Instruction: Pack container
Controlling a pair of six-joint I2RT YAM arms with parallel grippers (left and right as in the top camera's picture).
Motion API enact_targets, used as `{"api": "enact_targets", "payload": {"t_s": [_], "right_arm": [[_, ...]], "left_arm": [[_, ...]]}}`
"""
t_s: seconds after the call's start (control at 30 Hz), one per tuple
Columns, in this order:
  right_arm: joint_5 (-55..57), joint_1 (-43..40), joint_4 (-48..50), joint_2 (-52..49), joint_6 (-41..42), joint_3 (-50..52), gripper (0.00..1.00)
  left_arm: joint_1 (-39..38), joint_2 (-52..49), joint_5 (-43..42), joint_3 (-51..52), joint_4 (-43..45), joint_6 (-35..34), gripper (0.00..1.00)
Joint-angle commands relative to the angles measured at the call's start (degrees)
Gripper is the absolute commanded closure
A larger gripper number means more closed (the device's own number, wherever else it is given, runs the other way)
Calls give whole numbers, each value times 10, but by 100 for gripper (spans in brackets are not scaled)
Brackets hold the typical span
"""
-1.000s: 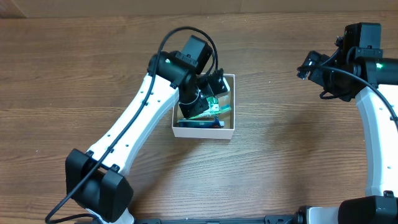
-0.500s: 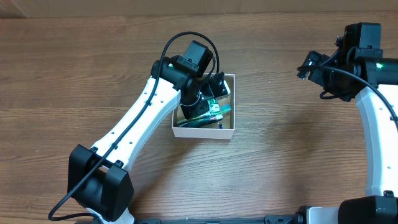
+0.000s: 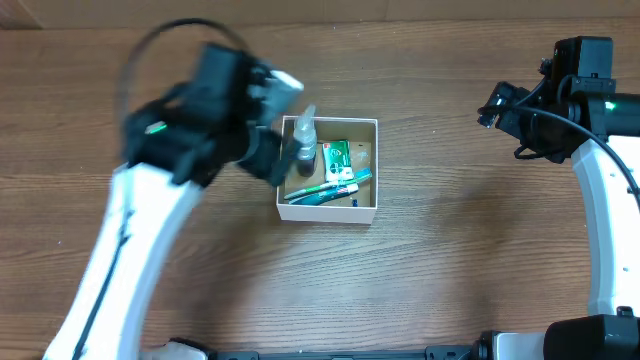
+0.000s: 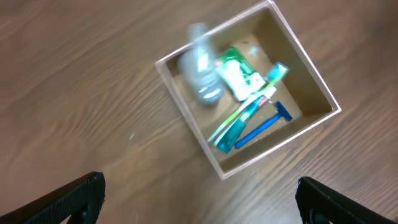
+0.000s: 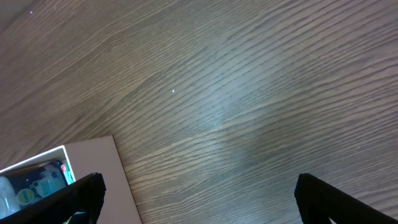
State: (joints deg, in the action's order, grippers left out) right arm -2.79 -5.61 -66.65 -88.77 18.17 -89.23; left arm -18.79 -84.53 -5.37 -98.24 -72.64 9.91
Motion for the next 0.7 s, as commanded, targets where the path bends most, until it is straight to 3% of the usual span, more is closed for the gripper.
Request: {"api": "enact_targets", "payload": {"t_s": [0.0,0.4,0.67], "right_arm": [[-3,0,3,3,-2,-6,0],[-3,0,3,3,-2,-6,0],[-3,0,3,3,-2,-6,0]], "left_arm": [[41,64,0,-11,-42,-78,0],[45,278,4,-10,-153,-134,0],[45,428,19,-8,-207,-215,0]]}}
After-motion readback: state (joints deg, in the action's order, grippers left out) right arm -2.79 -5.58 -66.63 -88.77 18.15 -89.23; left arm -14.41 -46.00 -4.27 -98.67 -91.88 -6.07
